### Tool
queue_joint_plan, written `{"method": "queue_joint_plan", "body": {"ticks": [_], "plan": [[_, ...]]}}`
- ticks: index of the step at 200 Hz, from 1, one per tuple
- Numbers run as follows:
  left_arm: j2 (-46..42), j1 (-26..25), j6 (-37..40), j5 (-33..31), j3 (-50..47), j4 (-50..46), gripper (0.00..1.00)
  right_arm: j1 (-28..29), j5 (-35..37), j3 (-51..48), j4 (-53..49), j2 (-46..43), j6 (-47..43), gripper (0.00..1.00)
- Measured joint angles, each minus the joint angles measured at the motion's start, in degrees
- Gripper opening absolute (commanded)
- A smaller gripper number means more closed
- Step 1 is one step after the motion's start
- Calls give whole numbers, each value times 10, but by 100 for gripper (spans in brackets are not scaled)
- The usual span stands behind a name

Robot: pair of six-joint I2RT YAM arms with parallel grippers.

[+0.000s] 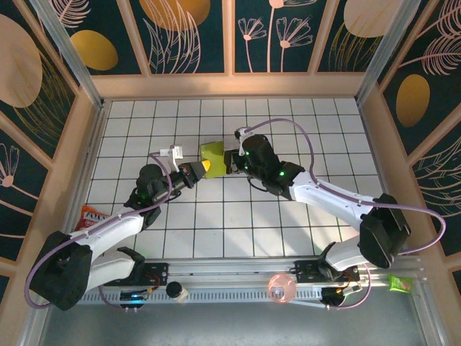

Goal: Take the credit cards out of the card holder

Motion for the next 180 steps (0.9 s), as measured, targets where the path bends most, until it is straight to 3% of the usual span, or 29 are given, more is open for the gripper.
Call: {"method": "queue_joint_plan", "body": {"ticks": [93,111,121,153,180], "plan": [[-3,-8,-4,49,0,-4,0,-60,-66,-77,31,-42,0,0],[-3,-8,-4,58,0,-4,0,-77,-106,-99,49,-65,-3,36],[-3,-8,-4,61,0,-3,0,-88,-117,-113,55,-82,-6,48],[-3,-4,-4,71,0,8,0,-145,-182,-176,104,-157,-12,60],[-3,-4,-9,85,0,33,0,-158,-263,-205,161,-188,0,62]]}}
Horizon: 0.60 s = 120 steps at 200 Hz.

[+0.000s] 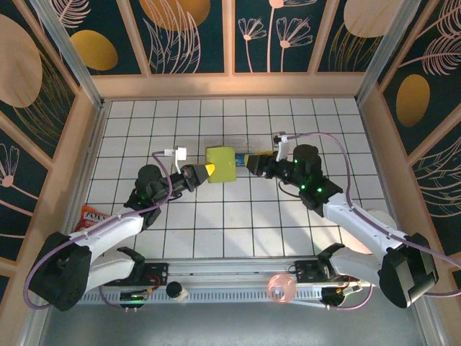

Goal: Take the credit cards out of the card holder

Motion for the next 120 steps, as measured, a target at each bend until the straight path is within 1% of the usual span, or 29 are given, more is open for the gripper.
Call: {"method": "queue_joint_plan", "body": {"ticks": [20,48,96,116,117,118,119,120], "plan": [[0,0,-2,10,0,14,0,15,-38,0,28,13,1,62],[-3,0,-3,23,-1,30,0,43,-55,0,33,37,0,62],[-8,0,-10,39,-11,52,0,44,-79,0,64,40,9,66],[-2,0,-24,56,-20,83,0,44,-92,-2,83,45,18,71],[-2,0,-25,57,-20,84,0,44,-93,-3,84,45,20,71],[-1,0,-26,57,-21,86,0,44,-94,-4,85,45,21,74],[-1,0,-27,58,-21,88,0,44,-94,-4,87,46,21,74],[0,0,-29,61,-22,92,0,44,-95,-5,88,46,21,78]]}}
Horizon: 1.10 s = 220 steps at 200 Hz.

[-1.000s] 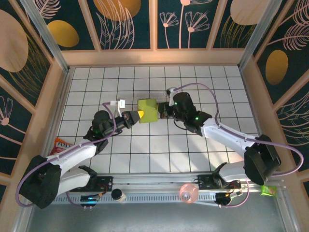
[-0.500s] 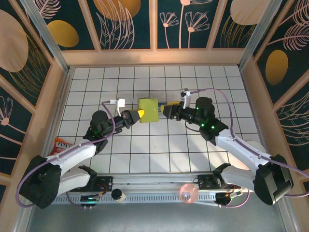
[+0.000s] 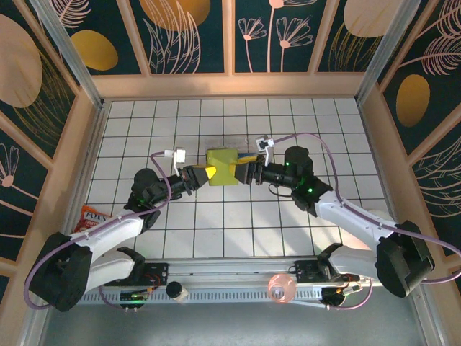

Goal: Take the credit cards out of the card holder

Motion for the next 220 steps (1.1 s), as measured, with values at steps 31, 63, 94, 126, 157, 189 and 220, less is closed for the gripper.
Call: {"method": "queue_joint_plan", "body": {"ticks": [31,63,94,126,157,189,220], "plan": [[6,0,-24,31,-10,48,0,-2,-30,-16,24,9,14,81],[6,0,-30,45,-10,63,0,-1,-70,-17,56,22,29,66],[17,0,-32,40,-10,49,24,6,-81,-16,63,30,40,33],[26,0,-32,16,-8,14,56,10,-59,-16,27,28,39,20],[23,0,-11,-50,13,-72,64,20,12,-12,-82,-3,37,15],[17,0,33,-145,38,-185,66,39,159,48,-280,-6,38,13],[22,0,48,-195,40,-229,67,90,317,106,-448,49,45,12]]}}
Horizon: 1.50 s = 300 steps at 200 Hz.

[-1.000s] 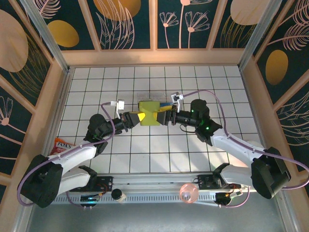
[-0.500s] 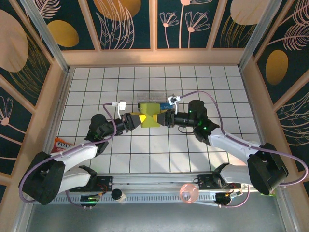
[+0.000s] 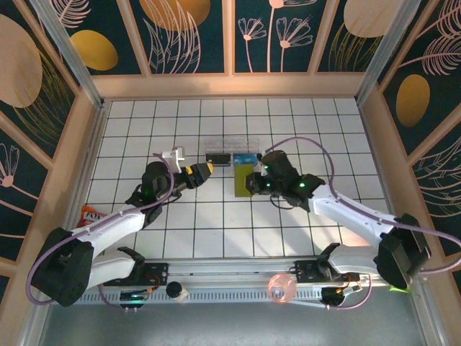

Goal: Take the credit cards out of the card holder

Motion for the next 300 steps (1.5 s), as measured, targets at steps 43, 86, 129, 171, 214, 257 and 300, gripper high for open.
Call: {"method": "queue_joint_plan", "body": {"ticks": [43,86,129,171,214,257,300], "plan": [[0,0,11,-39,0,-33,67,91,158,69,-144,129,13,16],[-31,1,20,-64,0,-69,70,160,209,171,-155,264,12,59],[-45,23,19,-55,-13,-72,73,204,167,194,-97,298,-15,73],[-47,33,17,-47,-22,-75,73,170,143,118,-51,197,-37,74],[-50,33,18,-42,-22,-76,74,158,140,97,-29,210,-60,78],[-52,33,18,-38,-22,-76,74,186,144,104,-18,259,-81,78],[-55,33,25,-25,-22,-86,67,190,163,105,-19,277,-82,62]]}}
